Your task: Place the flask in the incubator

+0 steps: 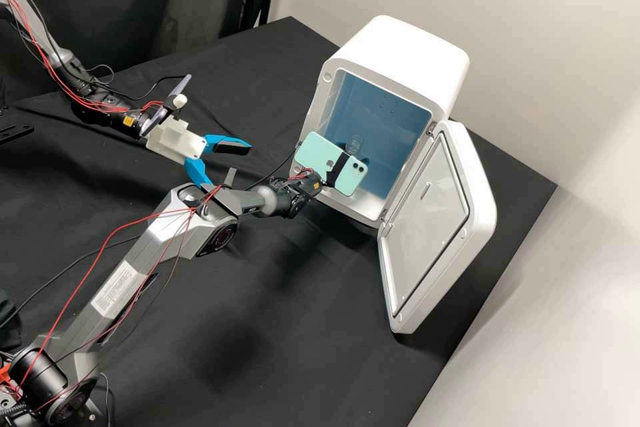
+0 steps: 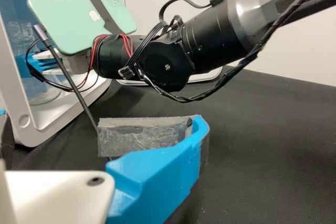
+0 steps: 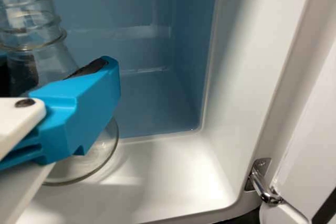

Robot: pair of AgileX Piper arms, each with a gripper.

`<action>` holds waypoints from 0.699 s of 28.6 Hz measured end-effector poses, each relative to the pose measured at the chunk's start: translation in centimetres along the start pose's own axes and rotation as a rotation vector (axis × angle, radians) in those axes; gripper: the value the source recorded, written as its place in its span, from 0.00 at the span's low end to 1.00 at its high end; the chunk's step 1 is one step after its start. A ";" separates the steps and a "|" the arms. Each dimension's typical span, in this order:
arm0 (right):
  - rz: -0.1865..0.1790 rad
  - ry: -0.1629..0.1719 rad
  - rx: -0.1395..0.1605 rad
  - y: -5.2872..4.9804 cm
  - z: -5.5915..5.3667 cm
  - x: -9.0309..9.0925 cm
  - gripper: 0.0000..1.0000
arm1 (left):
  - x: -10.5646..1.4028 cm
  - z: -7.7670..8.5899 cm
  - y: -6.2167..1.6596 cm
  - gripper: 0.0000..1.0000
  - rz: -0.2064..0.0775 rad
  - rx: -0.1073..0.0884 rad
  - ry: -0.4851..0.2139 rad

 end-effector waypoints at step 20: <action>0.000 0.000 0.000 0.0 0.0 0.0 0.00 | 0.0 -0.7 0.14 1.00 0.000 0.006 0.009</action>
